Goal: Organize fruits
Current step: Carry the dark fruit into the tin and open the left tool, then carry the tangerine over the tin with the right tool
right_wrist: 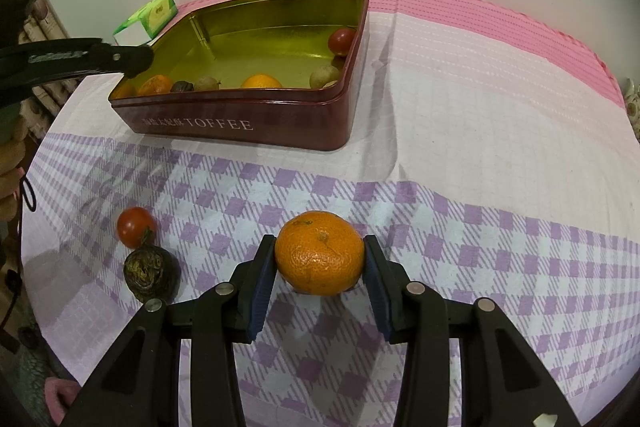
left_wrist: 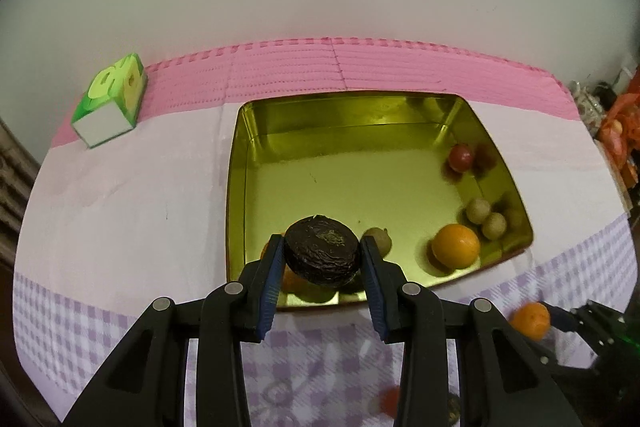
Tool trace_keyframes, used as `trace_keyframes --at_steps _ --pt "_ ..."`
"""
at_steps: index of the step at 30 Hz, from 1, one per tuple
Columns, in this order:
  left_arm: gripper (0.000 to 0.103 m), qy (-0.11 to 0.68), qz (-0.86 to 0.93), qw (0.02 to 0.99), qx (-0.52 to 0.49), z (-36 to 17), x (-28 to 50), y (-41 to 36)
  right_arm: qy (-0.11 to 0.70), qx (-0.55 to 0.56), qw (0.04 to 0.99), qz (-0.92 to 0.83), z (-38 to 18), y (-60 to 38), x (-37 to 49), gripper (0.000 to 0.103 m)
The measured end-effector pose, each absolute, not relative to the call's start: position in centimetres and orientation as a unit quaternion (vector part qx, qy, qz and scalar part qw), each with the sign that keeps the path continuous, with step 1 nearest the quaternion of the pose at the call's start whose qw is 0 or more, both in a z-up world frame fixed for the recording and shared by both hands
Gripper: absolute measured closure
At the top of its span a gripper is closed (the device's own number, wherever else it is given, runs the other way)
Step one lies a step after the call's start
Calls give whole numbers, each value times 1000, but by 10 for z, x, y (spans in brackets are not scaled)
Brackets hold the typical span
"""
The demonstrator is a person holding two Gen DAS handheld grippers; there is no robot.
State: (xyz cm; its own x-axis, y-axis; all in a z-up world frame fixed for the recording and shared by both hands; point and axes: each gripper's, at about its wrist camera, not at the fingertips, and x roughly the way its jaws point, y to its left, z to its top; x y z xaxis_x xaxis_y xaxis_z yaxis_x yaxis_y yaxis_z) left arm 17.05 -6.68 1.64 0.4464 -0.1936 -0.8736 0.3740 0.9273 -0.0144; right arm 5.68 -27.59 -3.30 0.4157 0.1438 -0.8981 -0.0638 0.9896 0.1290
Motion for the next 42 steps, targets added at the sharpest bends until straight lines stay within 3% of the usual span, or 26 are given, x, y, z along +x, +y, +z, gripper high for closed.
trace_keyframes --at_steps 29,34,42 --pt "62 523 -158 830 110 -10 183 -75 538 51 839 61 -33 -278 58 63" --pt "53 521 -157 832 109 -10 180 -74 538 52 839 62 -33 -277 58 63" --pt "49 513 -161 836 109 -4 177 -72 532 52 843 61 -26 -274 57 63"
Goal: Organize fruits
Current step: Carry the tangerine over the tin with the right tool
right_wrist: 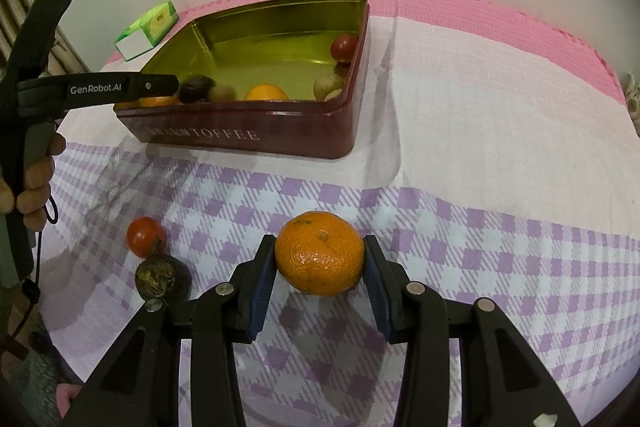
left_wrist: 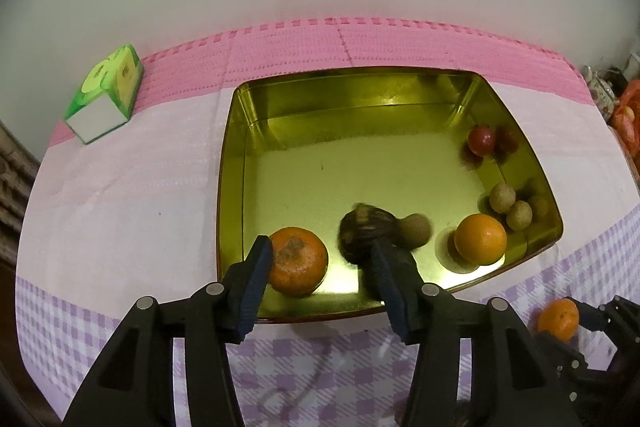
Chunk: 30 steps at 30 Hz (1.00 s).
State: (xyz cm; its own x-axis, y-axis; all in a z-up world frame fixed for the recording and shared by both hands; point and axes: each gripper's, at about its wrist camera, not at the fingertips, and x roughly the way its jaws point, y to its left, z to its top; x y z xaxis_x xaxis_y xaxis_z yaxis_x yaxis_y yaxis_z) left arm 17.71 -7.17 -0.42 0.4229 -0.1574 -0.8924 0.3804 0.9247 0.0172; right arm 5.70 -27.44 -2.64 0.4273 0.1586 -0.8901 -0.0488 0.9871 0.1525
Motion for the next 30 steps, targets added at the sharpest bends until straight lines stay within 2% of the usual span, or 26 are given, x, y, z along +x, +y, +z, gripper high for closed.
trace_keyframes --at_steps 21,30 --pt "45 462 -169 862 119 29 143 -54 482 34 873 63 23 -268 96 63" --pt "44 472 -166 861 93 31 133 -28 485 28 872 68 23 -260 127 63"
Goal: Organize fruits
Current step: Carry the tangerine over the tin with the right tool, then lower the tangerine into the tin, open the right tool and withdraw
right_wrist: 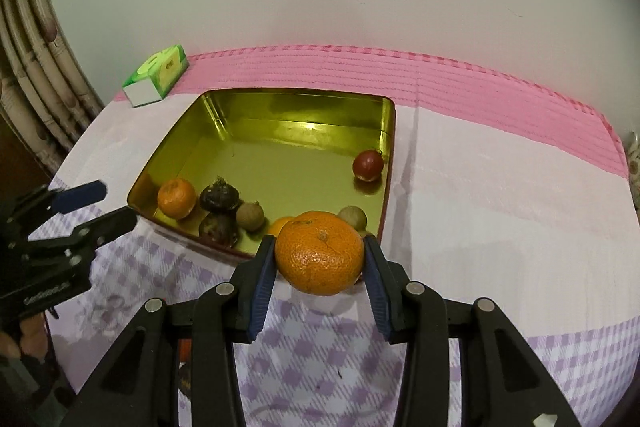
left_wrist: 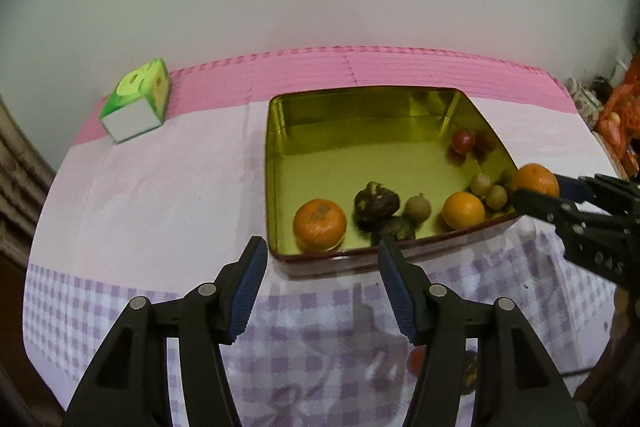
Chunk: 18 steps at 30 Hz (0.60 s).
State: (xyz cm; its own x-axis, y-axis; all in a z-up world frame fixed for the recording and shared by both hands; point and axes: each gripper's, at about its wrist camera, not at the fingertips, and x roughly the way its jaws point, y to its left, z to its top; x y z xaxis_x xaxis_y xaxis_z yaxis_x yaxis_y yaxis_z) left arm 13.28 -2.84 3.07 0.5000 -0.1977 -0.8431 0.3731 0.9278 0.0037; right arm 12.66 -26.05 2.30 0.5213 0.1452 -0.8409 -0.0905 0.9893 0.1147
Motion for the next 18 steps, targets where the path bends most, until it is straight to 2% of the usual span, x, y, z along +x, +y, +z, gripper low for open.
trace_keyframes --at_steps 18 --pt "44 487 -149 858 71 20 126 2 517 10 854 62 -6 -248 168 63"
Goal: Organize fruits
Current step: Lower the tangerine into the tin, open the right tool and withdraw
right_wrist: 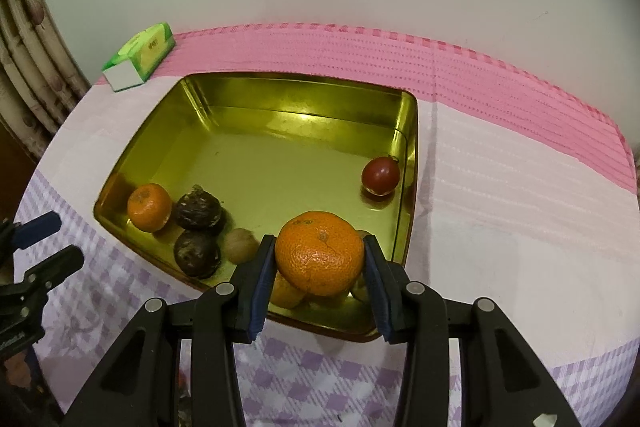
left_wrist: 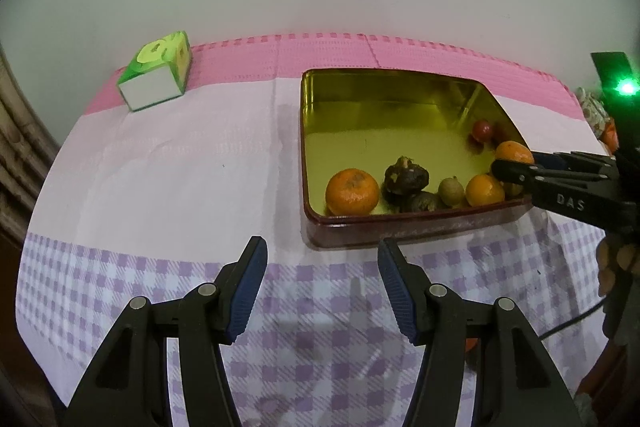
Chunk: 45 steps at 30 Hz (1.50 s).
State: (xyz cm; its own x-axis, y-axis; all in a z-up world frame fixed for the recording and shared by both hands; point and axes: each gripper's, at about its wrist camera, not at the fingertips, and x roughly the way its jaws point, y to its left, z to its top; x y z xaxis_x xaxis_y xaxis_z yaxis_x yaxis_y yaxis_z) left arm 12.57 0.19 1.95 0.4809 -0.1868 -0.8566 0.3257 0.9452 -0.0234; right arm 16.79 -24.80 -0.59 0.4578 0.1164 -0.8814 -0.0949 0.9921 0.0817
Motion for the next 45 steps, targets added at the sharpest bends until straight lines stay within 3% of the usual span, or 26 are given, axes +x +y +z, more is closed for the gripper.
trace_keyframes --at_steps 25,34,45 --pt "44 497 -156 850 80 12 118 -9 502 6 862 73 9 -245 154 62" --pt "44 499 -160 848 82 11 110 -10 497 17 861 104 24 -242 112 62" --pt "44 503 -155 847 79 11 94 0 539 11 827 158 3 -214 44 62"
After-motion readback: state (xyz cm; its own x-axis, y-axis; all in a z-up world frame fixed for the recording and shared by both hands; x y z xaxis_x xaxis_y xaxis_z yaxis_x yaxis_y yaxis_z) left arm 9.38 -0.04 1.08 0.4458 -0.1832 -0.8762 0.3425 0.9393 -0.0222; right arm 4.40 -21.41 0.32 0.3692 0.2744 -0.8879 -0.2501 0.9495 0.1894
